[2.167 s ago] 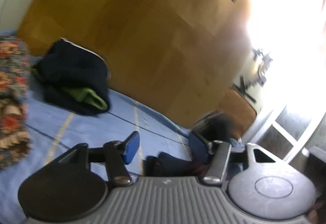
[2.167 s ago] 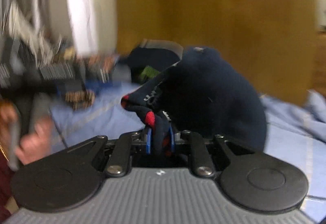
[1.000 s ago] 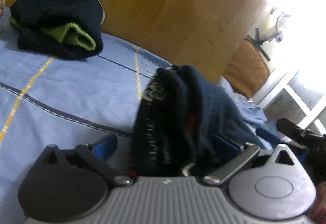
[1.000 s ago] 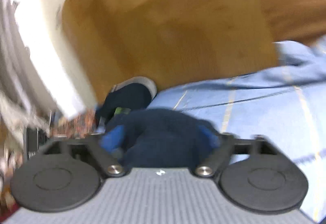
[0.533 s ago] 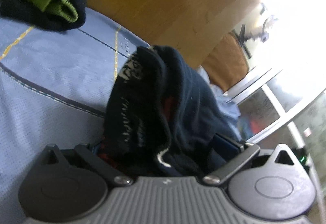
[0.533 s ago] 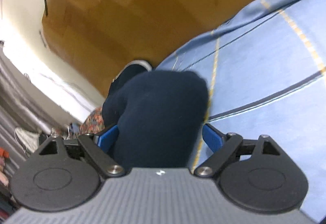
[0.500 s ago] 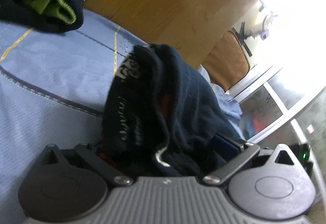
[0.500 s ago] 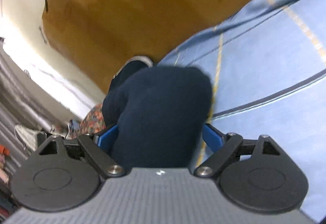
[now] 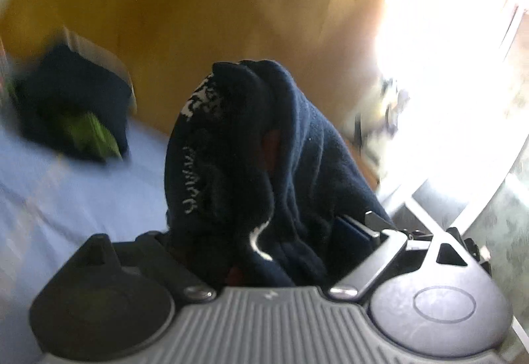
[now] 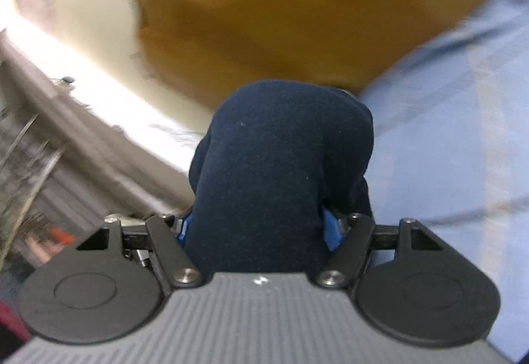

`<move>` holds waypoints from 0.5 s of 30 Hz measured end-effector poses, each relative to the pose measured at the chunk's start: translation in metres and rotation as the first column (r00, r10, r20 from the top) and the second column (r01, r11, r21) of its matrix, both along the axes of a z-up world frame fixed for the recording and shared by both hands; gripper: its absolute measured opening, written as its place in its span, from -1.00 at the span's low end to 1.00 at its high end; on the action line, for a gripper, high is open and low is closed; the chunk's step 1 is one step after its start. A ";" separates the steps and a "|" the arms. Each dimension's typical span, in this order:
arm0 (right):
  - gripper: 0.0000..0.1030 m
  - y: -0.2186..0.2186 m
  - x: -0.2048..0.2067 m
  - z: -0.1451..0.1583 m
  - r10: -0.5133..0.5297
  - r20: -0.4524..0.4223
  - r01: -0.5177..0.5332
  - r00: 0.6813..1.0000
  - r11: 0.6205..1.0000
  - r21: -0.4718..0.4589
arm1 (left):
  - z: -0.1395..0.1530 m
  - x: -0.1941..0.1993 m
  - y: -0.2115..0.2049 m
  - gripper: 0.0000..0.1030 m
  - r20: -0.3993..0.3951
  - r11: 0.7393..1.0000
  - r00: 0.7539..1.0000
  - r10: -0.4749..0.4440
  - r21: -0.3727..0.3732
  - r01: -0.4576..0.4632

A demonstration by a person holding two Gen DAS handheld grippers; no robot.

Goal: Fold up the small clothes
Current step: 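Lift the sweater bundle with both tools and carry it toward the floral cloth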

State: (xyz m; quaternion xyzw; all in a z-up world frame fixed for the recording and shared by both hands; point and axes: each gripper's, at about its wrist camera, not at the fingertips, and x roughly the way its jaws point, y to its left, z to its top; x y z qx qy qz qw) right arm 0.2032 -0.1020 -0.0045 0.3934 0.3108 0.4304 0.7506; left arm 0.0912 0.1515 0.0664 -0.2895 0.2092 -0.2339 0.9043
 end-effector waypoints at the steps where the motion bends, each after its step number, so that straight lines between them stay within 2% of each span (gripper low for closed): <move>1: 0.41 0.019 0.008 0.011 0.036 0.018 -0.036 0.999 0.999 0.009 | 0.016 -0.007 0.016 0.75 0.035 0.999 0.998 0.049 0.022 -0.049; 3: 0.40 0.065 0.026 0.036 0.114 0.066 -0.115 0.991 0.993 0.012 | 0.042 -0.016 0.047 0.76 0.085 0.988 0.987 0.139 0.058 -0.144; 6: 0.39 0.142 0.054 0.066 0.220 0.097 -0.224 0.971 0.974 0.041 | 0.076 -0.025 0.104 0.77 0.127 0.953 0.951 0.281 0.076 -0.292; 10: 0.39 0.237 0.074 0.104 0.355 0.101 -0.366 0.929 0.923 0.117 | 0.121 -0.042 0.170 0.77 0.180 0.883 0.877 0.446 0.070 -0.464; 12: 0.39 0.274 0.076 0.114 0.416 0.118 -0.431 0.902 0.886 0.169 | 0.139 -0.051 0.191 0.80 0.202 0.837 0.834 0.514 0.095 -0.539; 15: 0.39 0.298 0.071 0.104 0.467 0.098 -0.476 0.879 0.848 0.231 | 0.134 -0.046 0.212 0.80 0.179 0.790 0.804 0.567 0.157 -0.592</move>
